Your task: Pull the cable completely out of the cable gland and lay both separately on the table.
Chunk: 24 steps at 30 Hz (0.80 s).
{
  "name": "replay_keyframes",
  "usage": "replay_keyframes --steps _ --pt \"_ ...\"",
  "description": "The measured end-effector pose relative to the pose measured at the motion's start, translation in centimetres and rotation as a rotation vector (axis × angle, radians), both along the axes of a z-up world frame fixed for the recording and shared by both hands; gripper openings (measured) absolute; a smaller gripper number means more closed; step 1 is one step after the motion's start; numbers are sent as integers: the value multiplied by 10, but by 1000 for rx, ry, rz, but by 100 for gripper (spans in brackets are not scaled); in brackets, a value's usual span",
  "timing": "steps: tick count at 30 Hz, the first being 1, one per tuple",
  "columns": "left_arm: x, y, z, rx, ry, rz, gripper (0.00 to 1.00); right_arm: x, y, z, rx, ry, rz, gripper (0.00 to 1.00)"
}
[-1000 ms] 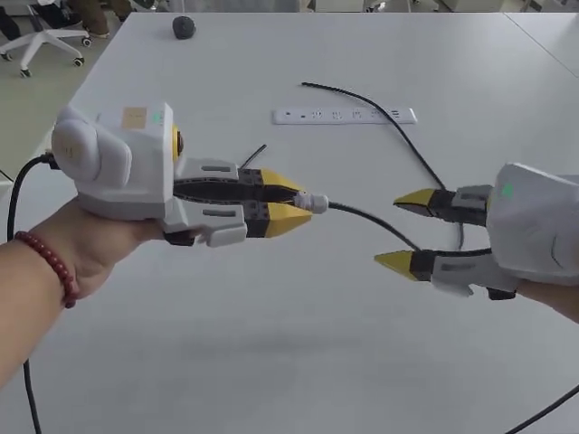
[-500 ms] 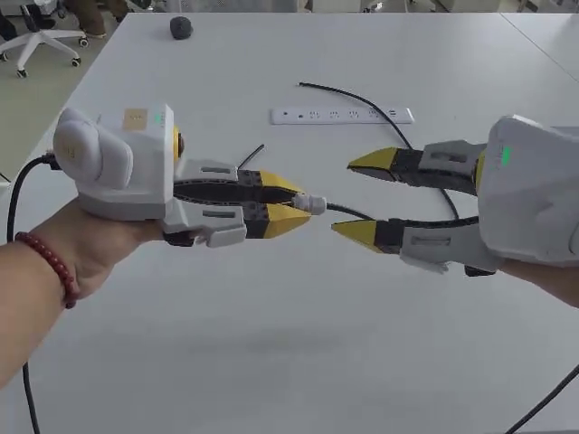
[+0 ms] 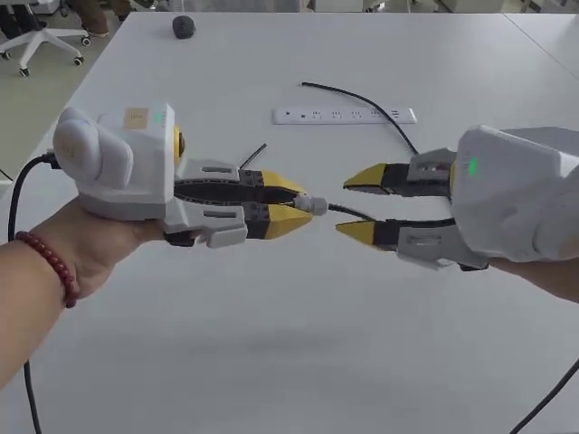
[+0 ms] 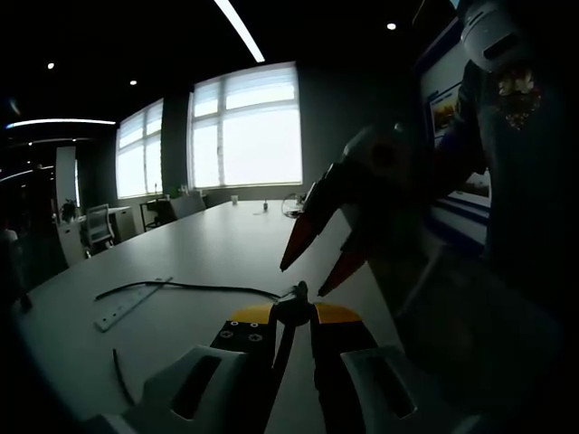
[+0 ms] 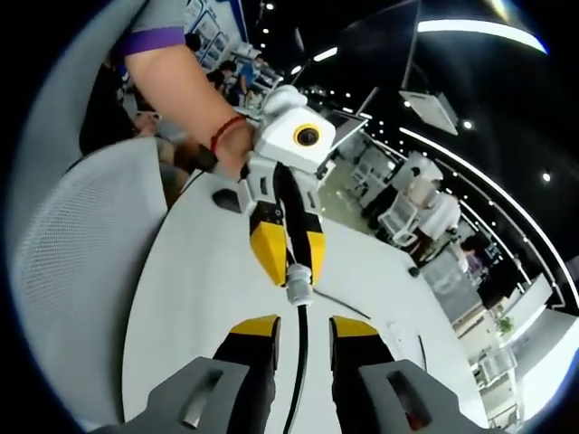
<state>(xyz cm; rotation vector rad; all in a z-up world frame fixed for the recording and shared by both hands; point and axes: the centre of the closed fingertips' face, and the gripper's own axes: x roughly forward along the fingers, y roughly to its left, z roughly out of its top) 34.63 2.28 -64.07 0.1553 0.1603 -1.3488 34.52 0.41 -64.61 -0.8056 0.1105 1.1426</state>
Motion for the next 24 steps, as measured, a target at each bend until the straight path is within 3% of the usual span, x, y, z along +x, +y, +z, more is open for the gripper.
replay_keyframes --steps 14,17,24 --pt "-3 -5 0 -2 -3 -25 16 3 8 -5 -44 -6 26 6" --pt "-2 -5 1 -3 -4 -23 16 2 8 -7 -63 -14 34 0" --pt "2 -1 -2 6 -3 -12 16 5 7 -10 -87 -32 32 0"
